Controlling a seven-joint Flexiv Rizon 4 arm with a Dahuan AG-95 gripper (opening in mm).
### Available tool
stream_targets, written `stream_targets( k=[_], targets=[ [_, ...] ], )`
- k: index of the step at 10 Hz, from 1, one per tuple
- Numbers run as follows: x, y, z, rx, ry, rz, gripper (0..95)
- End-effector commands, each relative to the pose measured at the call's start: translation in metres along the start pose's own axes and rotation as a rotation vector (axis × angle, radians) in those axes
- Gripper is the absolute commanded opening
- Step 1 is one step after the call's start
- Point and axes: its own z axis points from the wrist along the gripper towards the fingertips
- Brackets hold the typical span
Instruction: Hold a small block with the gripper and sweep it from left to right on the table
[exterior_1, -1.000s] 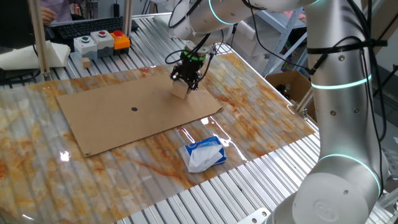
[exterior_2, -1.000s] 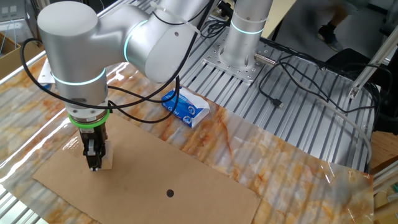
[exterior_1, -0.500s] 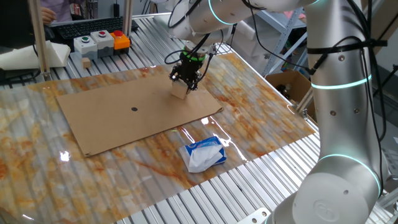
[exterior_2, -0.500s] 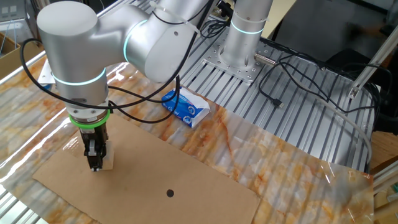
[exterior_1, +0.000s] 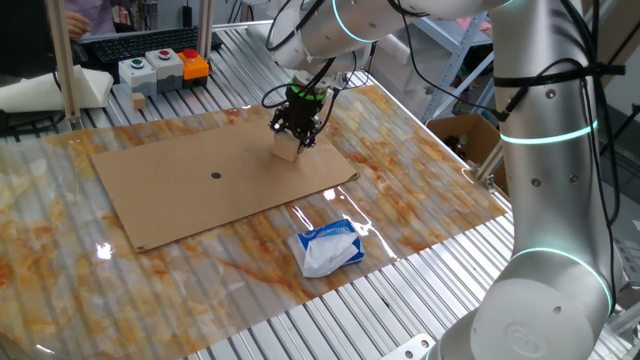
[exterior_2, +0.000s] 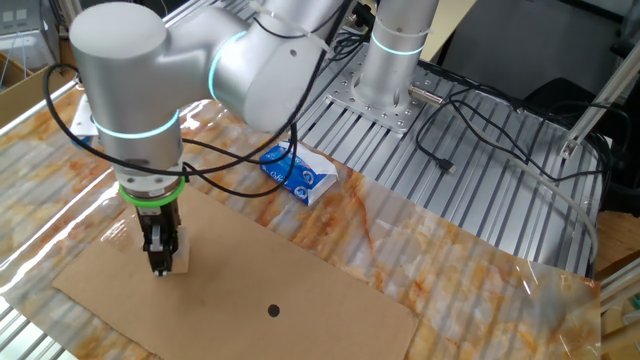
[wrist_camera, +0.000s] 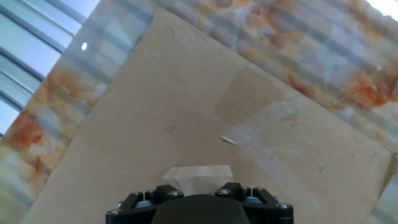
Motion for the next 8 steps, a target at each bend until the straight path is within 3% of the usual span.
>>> stream_targets(
  k=[1, 8],
  targets=[
    [0.0057, 0.0027, -0.0035, 0.003, 0.014, 0.002, 0.0],
    [0.0066, 0.0038, -0.0062, -0.011, 0.028, 0.007, 0.0]
  ],
)
